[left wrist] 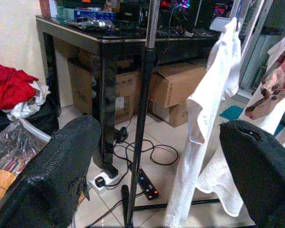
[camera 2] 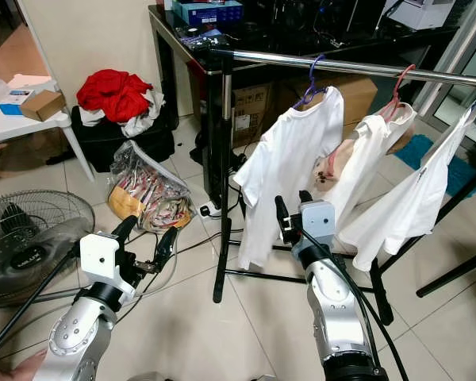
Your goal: Hang hanger
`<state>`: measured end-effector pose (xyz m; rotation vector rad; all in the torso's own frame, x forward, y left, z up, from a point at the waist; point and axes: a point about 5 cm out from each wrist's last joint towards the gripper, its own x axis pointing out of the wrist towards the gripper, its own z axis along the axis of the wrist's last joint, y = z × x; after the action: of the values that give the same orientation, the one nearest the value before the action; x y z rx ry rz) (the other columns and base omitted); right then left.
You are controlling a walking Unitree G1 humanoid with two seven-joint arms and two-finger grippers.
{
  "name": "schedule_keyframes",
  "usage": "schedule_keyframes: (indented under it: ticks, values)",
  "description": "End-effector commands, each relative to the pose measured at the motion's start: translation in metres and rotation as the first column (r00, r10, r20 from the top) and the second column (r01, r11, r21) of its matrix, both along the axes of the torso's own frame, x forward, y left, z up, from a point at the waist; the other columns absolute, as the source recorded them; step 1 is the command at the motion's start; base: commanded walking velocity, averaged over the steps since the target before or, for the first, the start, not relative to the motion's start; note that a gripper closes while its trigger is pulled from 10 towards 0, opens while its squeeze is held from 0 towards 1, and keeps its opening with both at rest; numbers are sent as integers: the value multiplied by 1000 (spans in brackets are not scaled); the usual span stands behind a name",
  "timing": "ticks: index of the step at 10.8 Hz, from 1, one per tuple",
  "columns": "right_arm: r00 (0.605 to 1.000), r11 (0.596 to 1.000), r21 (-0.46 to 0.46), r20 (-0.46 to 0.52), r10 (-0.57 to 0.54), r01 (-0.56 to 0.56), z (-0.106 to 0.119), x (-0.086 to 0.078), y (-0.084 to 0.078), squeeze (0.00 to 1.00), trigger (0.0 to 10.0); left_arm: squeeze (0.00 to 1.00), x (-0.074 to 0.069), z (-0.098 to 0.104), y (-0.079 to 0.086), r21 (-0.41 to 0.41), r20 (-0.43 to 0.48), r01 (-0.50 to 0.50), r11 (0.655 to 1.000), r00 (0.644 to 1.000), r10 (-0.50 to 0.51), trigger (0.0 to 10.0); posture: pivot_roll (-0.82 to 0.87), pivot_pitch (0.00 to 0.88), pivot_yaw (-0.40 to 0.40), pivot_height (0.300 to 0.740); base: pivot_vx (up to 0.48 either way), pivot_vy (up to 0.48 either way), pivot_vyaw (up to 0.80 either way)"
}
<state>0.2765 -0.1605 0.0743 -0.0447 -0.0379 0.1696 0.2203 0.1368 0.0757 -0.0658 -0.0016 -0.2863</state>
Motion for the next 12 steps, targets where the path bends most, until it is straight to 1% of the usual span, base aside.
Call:
schedule_keyframes:
  ticks: [1, 3, 4, 5, 7, 8, 9, 10, 12]
  values:
    - [1000, 1000, 10, 7, -19, 18, 2, -1, -5, 0, 10000, 0, 0, 2, -1, 5, 15, 1, 1000, 1000, -1, 10000, 67, 0, -20, 740, 0, 0, 0]
    - [1000, 1000, 10, 7, -19, 18, 2, -1, -5, 0, 10000, 0, 0, 2, -1, 5, 15, 1, 1000, 1000, -1, 10000, 67, 0, -20, 740, 0, 0, 0]
    - [999, 999, 13, 1, -37, 37, 0, -2, -4, 0, 10000, 0, 2, 4, -8, 3, 17, 33, 999, 999, -33, 10000, 43, 16, 20, 740, 0, 0, 0]
    - [999, 999, 14, -3, -51, 51, -1, -1, -1, 0, 10000, 0, 5, 8, -14, 1, 32, 66, 998, 997, -66, 10000, 54, 7, -4, 740, 0, 0, 0]
    - [1000, 999, -43, -4, 21, -21, 0, 9, 0, 0, 10000, 0, 7, 9, -19, -23, 50, 11, 1000, 999, -9, 10000, 95, 0, -43, 740, 0, 0, 0]
    - [999, 998, -43, -3, 39, -39, 0, 12, 4, 0, 10000, 0, 7, 9, -19, -32, 54, -9, 999, 999, 10, 10000, 110, 0, -59, 740, 0, 0, 0]
    - [998, 997, -44, 1, 63, -63, 2, 16, 12, 0, 10000, 0, 8, 8, -16, -34, 54, -40, 999, 998, 42, 10000, 130, 0, -72, 740, 0, 0, 0]
    - [997, 996, -44, 3, 73, -73, 2, 18, 15, 0, 10000, 0, 10, 9, -15, -40, 57, -52, 998, 997, 55, 10000, 138, 0, -75, 740, 0, 0, 0]
    - [999, 998, -34, 20, 47, -46, 2, 21, 14, 0, 10000, 0, 10, 11, -13, -34, 75, -70, 997, 995, 72, 10000, 142, 0, -65, 740, 0, 0, 0]
